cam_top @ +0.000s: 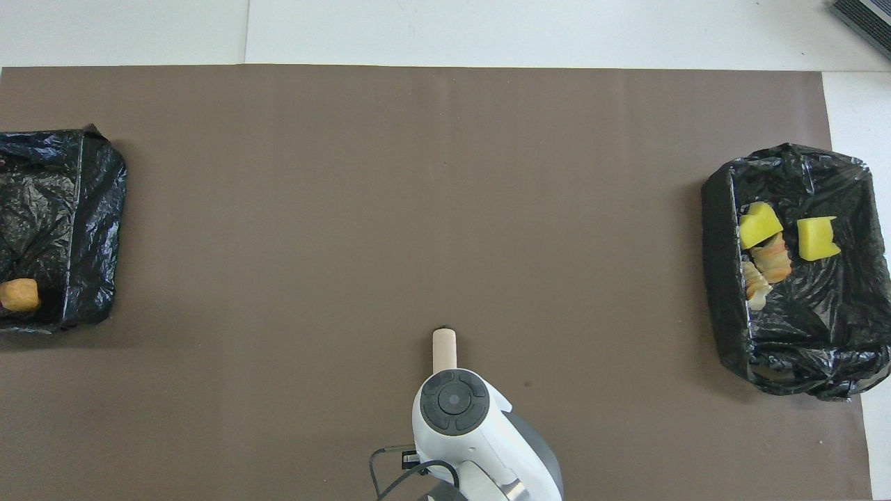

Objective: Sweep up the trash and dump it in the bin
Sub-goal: 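Tilt the dustpan over the black bin with the left gripper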

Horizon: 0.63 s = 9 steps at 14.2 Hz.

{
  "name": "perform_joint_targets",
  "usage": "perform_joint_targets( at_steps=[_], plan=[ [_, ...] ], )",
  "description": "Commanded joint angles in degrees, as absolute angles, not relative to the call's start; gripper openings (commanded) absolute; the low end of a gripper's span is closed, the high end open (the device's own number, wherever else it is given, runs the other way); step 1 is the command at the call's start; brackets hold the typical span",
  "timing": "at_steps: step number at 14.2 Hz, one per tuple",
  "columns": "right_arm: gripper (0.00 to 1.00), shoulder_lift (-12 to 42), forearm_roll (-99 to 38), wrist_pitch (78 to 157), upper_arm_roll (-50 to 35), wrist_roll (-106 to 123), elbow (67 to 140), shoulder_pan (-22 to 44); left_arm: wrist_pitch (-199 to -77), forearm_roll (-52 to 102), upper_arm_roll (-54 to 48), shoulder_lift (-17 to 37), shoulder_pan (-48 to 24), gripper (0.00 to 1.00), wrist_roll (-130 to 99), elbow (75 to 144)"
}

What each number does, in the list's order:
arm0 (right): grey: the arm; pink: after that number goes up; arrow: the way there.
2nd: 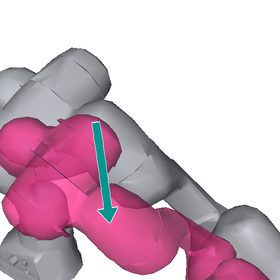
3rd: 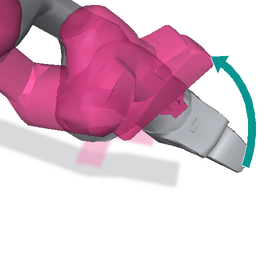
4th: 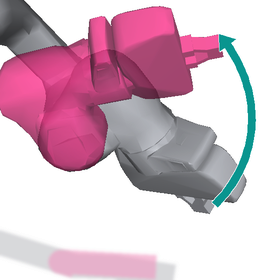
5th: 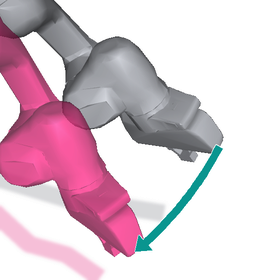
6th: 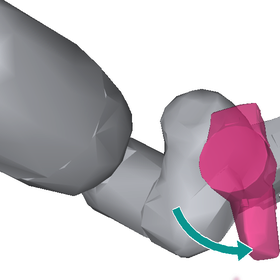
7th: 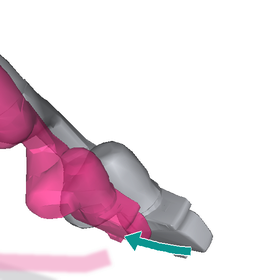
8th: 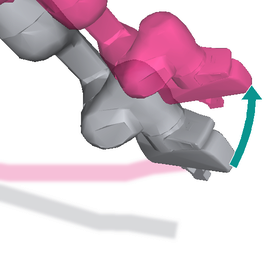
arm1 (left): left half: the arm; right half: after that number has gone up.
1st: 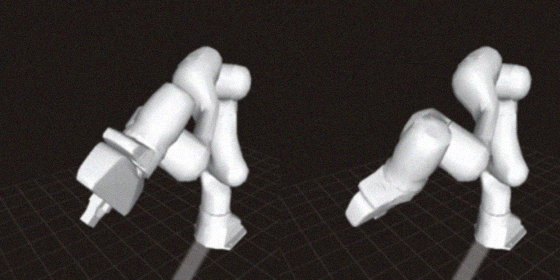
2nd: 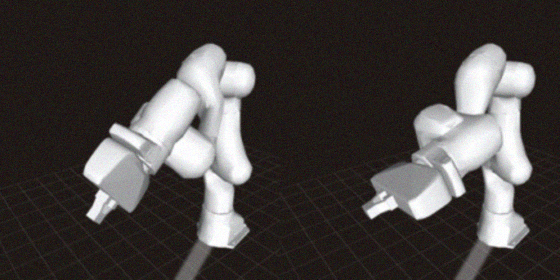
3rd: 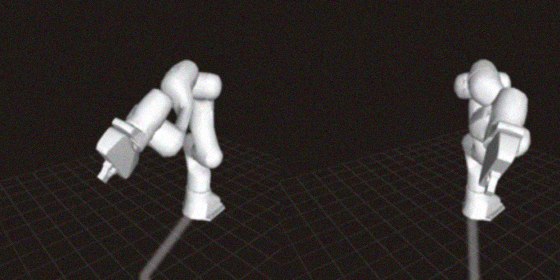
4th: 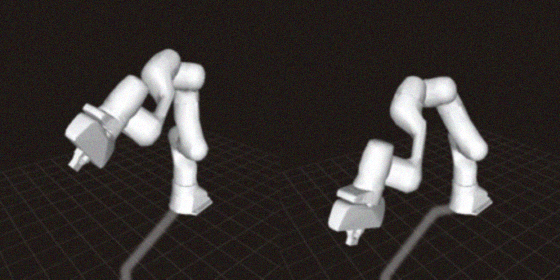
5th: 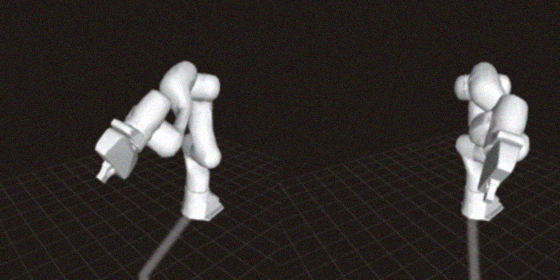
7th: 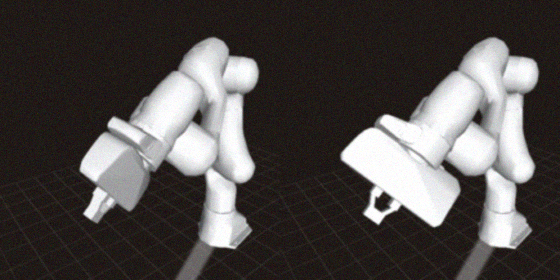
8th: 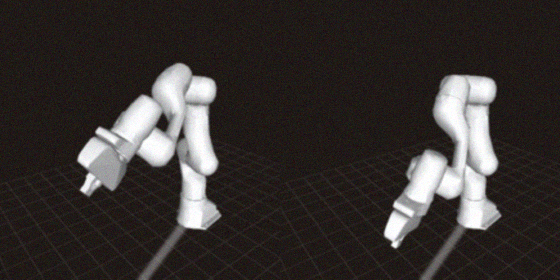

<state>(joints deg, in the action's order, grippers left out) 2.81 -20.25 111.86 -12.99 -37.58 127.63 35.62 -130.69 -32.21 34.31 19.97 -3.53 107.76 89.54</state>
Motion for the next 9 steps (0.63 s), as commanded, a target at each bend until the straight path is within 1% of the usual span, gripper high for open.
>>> perform_joint_targets(
  at_steps=[1, 3, 4, 5, 6, 7, 8, 9],
  plan=[
    [0.30, 2.5, -21.6, 113.4, -12.8, -35.0, 128.8, 35.6, -131.3, -41.9, 34.9, 16.9, -5.7, 0.00, 102.7, 92.1],
    [0.37, 2.9, -21.6, 114.4, -12.8, -34.9, 128.9, 35.6, -129.5, -42.7, 34.6, 15.8, -5.8, 0.00, 103.2, 90.7],
    [0.40, 3.0, -21.6, 114.4, -12.8, -34.9, 128.8, 35.6, -126.7, -43.0, 34.2, 15.0, -5.9, 0.00, 103.1, 90.4],
    [0.46, 3.4, -21.5, 114.4, -12.8, -34.9, 128.6, 35.6, -123.5, -43.0, 33.1, 14.5, -6.1, 0.00, 102.9, 89.7],
    [0.55, 3.5, -21.1, 114.4, -12.8, -34.8, 128.4, 35.5, -121.4, -44.3, 32.0, 14.6, -6.7, 0.00, 102.7, 88.7],
    [0.69, 3.6, -20.7, 114.4, -12.8, -34.8, 128.2, 35.6, -121.4, -47.2, 31.8, 14.5, -6.9, 0.00, 102.3, 88.6],
    [0.96, 3.9, -20.5, 114.4, -12.8, -34.8, 127.9, 35.5, -121.1, -50.0, 31.3, 14.2, -7.2, 0.00, 100.3, 88.9],
    [1.00, 4.0, -19.9, 114.4, -12.7, -34.9, 127.5, 35.5, -121.0, -52.6, 30.9, 13.6, -7.6, 0.00, 98.7, 89.6]
  ],
)
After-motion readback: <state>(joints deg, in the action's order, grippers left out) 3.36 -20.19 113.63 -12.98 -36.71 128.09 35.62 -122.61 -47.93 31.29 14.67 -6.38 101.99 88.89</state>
